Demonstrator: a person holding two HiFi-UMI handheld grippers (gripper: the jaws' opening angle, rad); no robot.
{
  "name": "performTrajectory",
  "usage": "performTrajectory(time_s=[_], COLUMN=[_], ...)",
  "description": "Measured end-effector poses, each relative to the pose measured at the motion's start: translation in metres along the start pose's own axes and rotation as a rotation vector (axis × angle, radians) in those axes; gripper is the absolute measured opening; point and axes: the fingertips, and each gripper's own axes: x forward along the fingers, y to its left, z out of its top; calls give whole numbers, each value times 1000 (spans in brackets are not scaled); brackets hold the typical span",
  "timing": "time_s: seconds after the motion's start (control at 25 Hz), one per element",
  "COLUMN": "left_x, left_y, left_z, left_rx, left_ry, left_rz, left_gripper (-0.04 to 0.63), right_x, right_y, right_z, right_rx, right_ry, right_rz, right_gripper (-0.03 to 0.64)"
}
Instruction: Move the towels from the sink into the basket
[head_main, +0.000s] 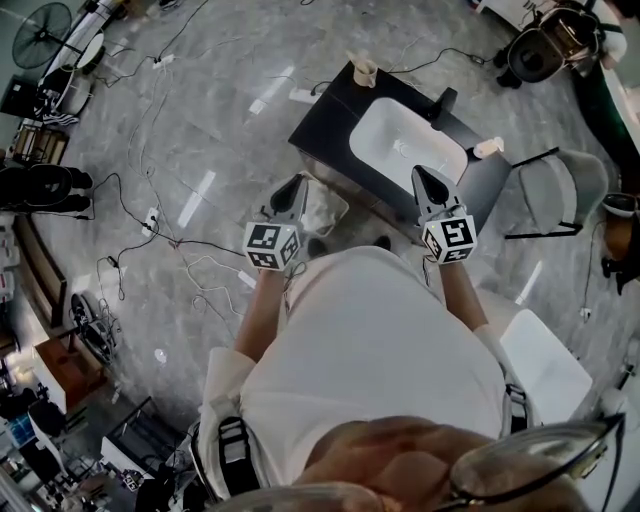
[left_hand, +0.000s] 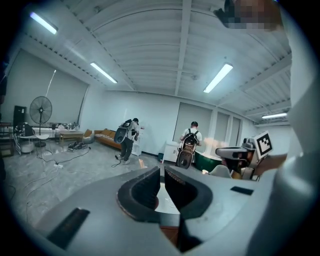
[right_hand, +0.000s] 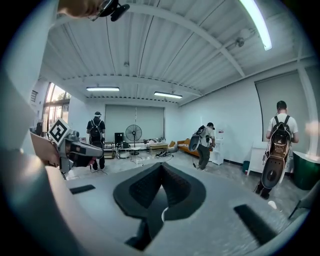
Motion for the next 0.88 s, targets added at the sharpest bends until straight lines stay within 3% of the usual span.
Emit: performTrajectory(time_s=[0.88], left_x=[-9], left_y=[9], left_z=[-15], left_rx=[-56], left_ry=[2], left_rz=[49], left_gripper=[31], right_x=[-4], right_y=[2], right_z=[-6], right_rx=[7], right_ry=[-13], right_rz=[22], right_gripper=[-3])
